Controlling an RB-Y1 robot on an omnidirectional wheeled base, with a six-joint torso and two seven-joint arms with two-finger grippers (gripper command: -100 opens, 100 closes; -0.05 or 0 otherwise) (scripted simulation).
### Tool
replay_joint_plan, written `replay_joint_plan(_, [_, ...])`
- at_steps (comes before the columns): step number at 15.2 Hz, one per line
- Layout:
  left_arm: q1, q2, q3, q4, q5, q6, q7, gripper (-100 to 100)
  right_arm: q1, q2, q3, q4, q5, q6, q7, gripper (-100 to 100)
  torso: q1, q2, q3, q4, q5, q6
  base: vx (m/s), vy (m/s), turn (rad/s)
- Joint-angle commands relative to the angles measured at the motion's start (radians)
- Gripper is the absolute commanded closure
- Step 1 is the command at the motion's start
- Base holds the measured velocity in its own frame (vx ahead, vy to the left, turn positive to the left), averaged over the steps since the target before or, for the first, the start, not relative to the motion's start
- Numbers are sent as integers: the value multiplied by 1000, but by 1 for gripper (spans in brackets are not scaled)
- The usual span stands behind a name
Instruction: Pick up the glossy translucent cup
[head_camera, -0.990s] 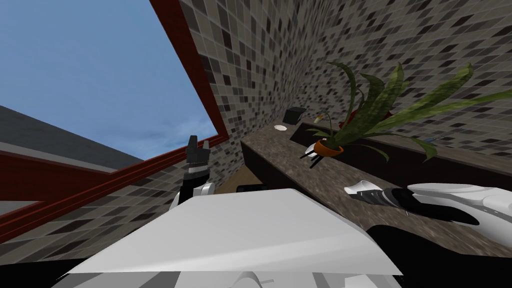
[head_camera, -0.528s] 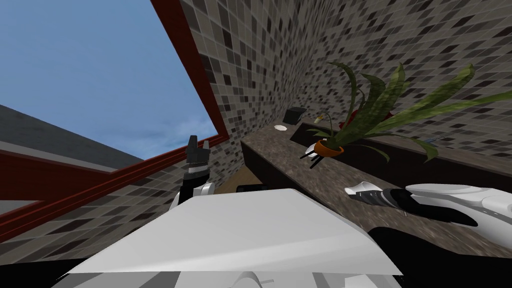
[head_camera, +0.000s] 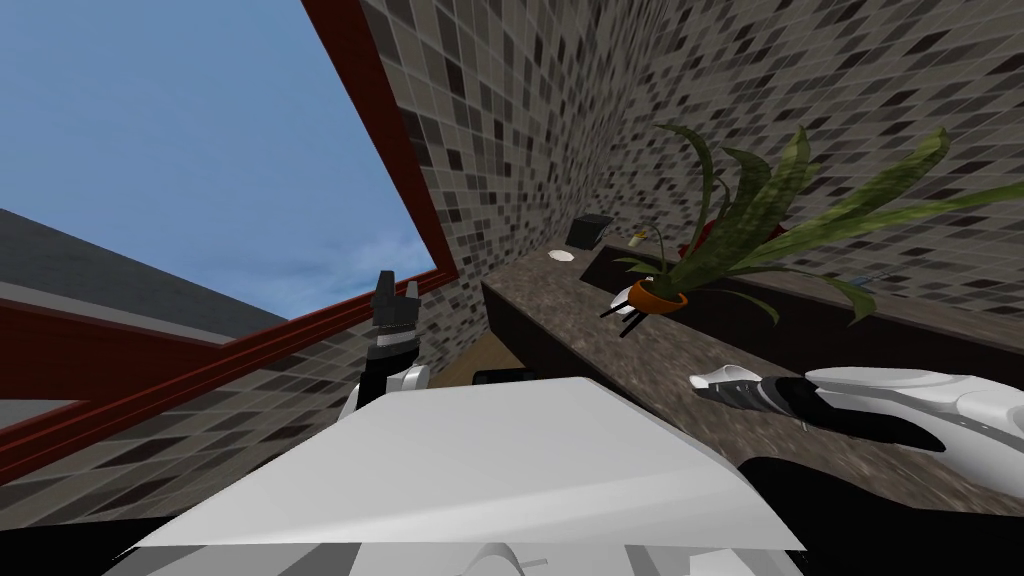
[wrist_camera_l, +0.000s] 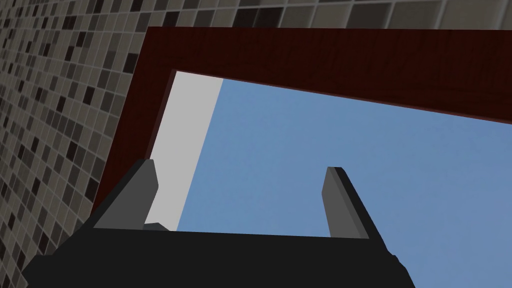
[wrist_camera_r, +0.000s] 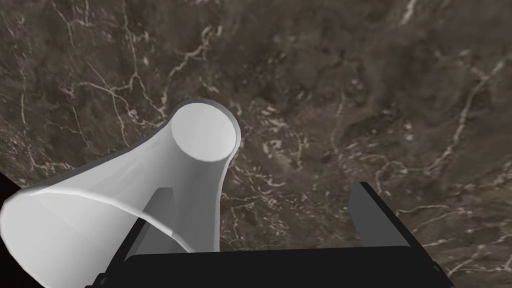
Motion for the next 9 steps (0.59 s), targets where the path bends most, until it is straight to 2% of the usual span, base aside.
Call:
replay_joint_plan(1, [0, 0, 0, 0, 0, 0, 0, 0, -25, -3, 37, -6, -12, 12, 13, -100, 0, 0, 0, 0, 0, 0, -6, -7, 20])
replay_joint_plan(2, [0, 0, 0, 0, 0, 0, 0, 0, -16, -7, 37, -35, -13, 44, 11, -100, 0, 0, 0, 0, 0, 0, 0, 0, 0])
replay_joint_plan(3, [0, 0, 0, 0, 0, 0, 0, 0, -52, -7, 76, -35, -21, 44, 11, -100, 0, 0, 0, 0, 0, 0, -6, -7, 19])
replay_joint_plan(4, [0, 0, 0, 0, 0, 0, 0, 0, -45, -7, 77, -35, -17, 44, 11, -100, 0, 0, 0, 0, 0, 0, -6, -7, 20])
replay_joint_plan(5, [0, 0, 0, 0, 0, 0, 0, 0, -16, -7, 37, -35, -13, 44, 11, -100, 0, 0, 0, 0, 0, 0, 0, 0, 0])
replay_joint_plan(6, [0, 0, 0, 0, 0, 0, 0, 0, -7, -11, 38, -63, -15, 77, 8, -100, 0, 0, 0, 0, 0, 0, -3, -4, 11])
replay_joint_plan(8, [0, 0, 0, 0, 0, 0, 0, 0, 2, -11, 13, -63, -15, 77, 8, -100, 0, 0, 0, 0, 0, 0, -5, -6, 17])
replay_joint_plan(9, [0, 0, 0, 0, 0, 0, 0, 0, -7, -11, 21, -63, -15, 77, 8, -100, 0, 0, 0, 0, 0, 0, 0, 0, 0])
